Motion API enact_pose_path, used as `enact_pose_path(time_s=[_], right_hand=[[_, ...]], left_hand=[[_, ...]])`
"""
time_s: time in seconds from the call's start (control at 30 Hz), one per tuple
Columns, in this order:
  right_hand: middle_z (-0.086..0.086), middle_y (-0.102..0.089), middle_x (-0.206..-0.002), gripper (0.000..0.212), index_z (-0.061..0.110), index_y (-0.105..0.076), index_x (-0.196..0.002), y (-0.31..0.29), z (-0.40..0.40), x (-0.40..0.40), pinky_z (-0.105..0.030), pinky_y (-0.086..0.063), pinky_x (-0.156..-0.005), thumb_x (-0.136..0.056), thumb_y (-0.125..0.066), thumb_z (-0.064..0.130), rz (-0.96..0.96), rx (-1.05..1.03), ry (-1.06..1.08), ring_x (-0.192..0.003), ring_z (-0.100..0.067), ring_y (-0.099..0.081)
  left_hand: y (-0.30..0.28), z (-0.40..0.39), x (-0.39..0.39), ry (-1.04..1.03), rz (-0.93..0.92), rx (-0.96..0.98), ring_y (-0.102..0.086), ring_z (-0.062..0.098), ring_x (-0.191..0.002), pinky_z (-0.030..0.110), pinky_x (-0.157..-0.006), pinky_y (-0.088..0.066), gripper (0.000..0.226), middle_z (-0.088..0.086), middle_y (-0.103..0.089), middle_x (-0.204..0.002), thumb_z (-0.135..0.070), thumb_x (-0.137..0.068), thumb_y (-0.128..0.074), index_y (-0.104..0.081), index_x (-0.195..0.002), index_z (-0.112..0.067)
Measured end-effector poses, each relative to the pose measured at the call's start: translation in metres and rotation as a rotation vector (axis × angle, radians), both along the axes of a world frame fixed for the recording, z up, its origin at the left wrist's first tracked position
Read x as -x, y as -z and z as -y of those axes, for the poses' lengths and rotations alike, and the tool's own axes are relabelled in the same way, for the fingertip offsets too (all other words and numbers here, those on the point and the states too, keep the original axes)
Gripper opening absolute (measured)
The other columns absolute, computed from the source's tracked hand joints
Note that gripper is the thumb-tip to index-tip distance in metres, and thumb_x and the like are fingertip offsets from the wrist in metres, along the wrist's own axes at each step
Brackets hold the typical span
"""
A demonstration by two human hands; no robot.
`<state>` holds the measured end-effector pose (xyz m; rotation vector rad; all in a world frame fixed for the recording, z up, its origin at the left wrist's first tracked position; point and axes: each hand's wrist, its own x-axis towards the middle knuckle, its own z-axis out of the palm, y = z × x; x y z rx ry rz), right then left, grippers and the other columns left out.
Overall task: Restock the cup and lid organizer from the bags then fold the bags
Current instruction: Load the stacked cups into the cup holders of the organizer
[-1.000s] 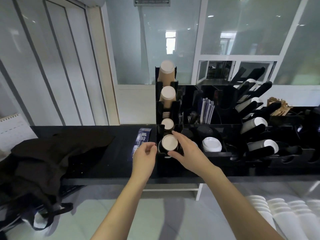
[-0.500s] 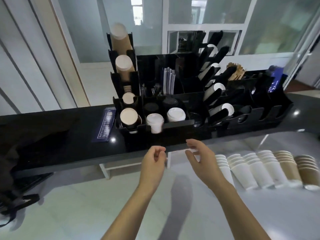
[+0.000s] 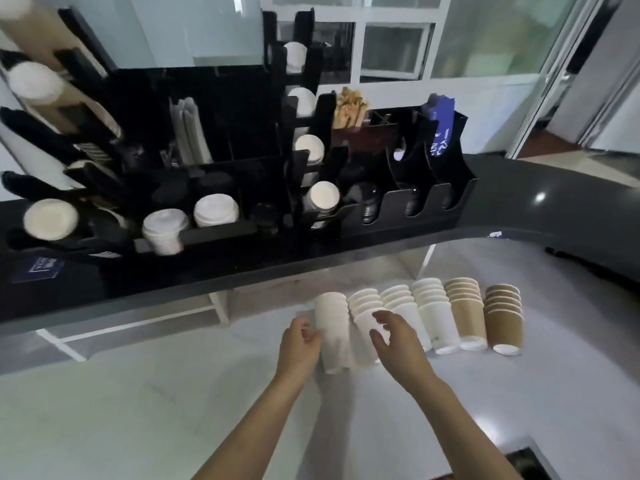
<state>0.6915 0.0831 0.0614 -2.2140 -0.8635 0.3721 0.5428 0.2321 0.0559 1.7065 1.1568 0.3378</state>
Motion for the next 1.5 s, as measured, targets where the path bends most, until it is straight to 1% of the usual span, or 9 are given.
enact_pose_path(time_s=[0.2,0.3,0.47,0.67,0.73,0.9,1.2,1.37,1.5], right_hand=[[-0.006,-0.058,-0.138,0.049,0.016,-0.051,-0.146,0.023,0.009,-0.057,-0.033,-0.043,-0.104,-0.099,-0.062,0.024,-0.009,0.177,-0.089,-0.127,-0.025,-0.055],[-0.012,-0.056,-0.142,0.058,0.012,-0.041,-0.152,0.032,0.006,-0.067,-0.036,-0.043,-0.104,-0.099,-0.061,0.023,-0.049,0.263,-0.132,-0.128,-0.03,-0.055],[-0.018,-0.052,-0.143,0.073,0.009,-0.023,-0.156,0.053,0.004,-0.06,-0.04,-0.048,-0.095,-0.098,-0.062,0.029,-0.045,0.357,-0.333,-0.116,-0.037,-0.061],[0.011,-0.047,-0.08,0.04,0.01,-0.041,-0.125,0.061,0.003,-0.044,-0.021,-0.032,-0.059,-0.097,-0.066,0.023,-0.233,0.169,-0.214,-0.072,-0.016,-0.057],[0.009,-0.054,-0.085,0.041,0.017,-0.035,-0.12,0.059,0.003,-0.042,-0.018,-0.035,-0.057,-0.097,-0.068,0.023,-0.289,0.113,-0.155,-0.07,-0.001,-0.051],[-0.003,-0.059,-0.114,0.056,0.023,-0.034,-0.126,0.065,0.005,-0.041,-0.04,-0.052,-0.087,-0.089,-0.076,0.03,-0.393,0.106,-0.094,-0.101,-0.026,-0.064],[0.017,-0.062,-0.126,0.074,0.038,-0.036,-0.138,0.045,0.029,-0.043,-0.029,-0.059,-0.084,-0.084,-0.082,0.021,-0.481,-0.226,-0.088,-0.103,-0.007,-0.068],[0.012,-0.064,-0.127,0.083,0.037,-0.032,-0.146,0.004,0.025,-0.051,-0.024,-0.058,-0.082,-0.085,-0.084,0.017,-0.468,-0.356,-0.092,-0.102,-0.007,-0.072],[0.012,-0.063,-0.128,0.079,0.038,-0.036,-0.146,-0.034,0.02,-0.051,-0.024,-0.058,-0.081,-0.086,-0.083,0.015,-0.414,-0.455,-0.109,-0.102,-0.011,-0.072]], left_hand=[[0.034,0.01,-0.046,0.006,-0.167,0.048,-0.054,0.038,-0.122,0.043,-0.101,-0.048,0.091,0.015,-0.044,-0.14,-0.054,-0.084,-0.074,-0.024,-0.156,-0.031],[0.042,0.012,-0.058,-0.043,-0.146,0.133,-0.056,0.036,-0.124,0.042,-0.099,-0.05,0.101,0.013,-0.048,-0.147,-0.056,-0.082,-0.077,-0.018,-0.159,-0.029],[0.051,0.019,-0.07,0.012,-0.197,0.122,-0.056,0.034,-0.127,0.038,-0.099,-0.049,0.102,0.011,-0.052,-0.148,-0.042,-0.084,-0.08,-0.014,-0.16,-0.023],[0.05,0.023,-0.071,-0.065,-0.176,0.169,-0.056,0.033,-0.126,0.037,-0.097,-0.049,0.099,0.009,-0.052,-0.146,-0.032,-0.084,-0.081,-0.017,-0.158,-0.02],[0.049,0.027,-0.071,-0.093,-0.16,0.181,-0.056,0.031,-0.124,0.036,-0.098,-0.049,0.098,0.009,-0.053,-0.144,-0.03,-0.083,-0.083,-0.019,-0.156,-0.019],[0.046,0.038,-0.064,-0.13,-0.136,0.193,-0.054,0.024,-0.109,0.036,-0.098,-0.048,0.093,0.0,-0.055,-0.129,-0.027,-0.083,-0.082,-0.021,-0.153,-0.02],[0.008,0.046,-0.055,-0.082,0.003,0.117,-0.063,0.019,-0.11,0.037,-0.091,-0.054,0.096,0.0,-0.06,-0.131,-0.021,-0.08,-0.084,-0.018,-0.149,-0.032],[-0.04,0.04,-0.056,-0.019,0.137,0.023,-0.059,0.006,-0.106,0.027,-0.089,-0.046,0.102,-0.014,-0.055,-0.126,-0.021,-0.08,-0.087,-0.02,-0.156,-0.033],[-0.077,0.032,-0.05,0.036,0.245,-0.032,-0.057,-0.007,-0.112,0.017,-0.083,-0.046,0.095,-0.035,-0.054,-0.119,-0.026,-0.079,-0.088,-0.025,-0.144,-0.054]])
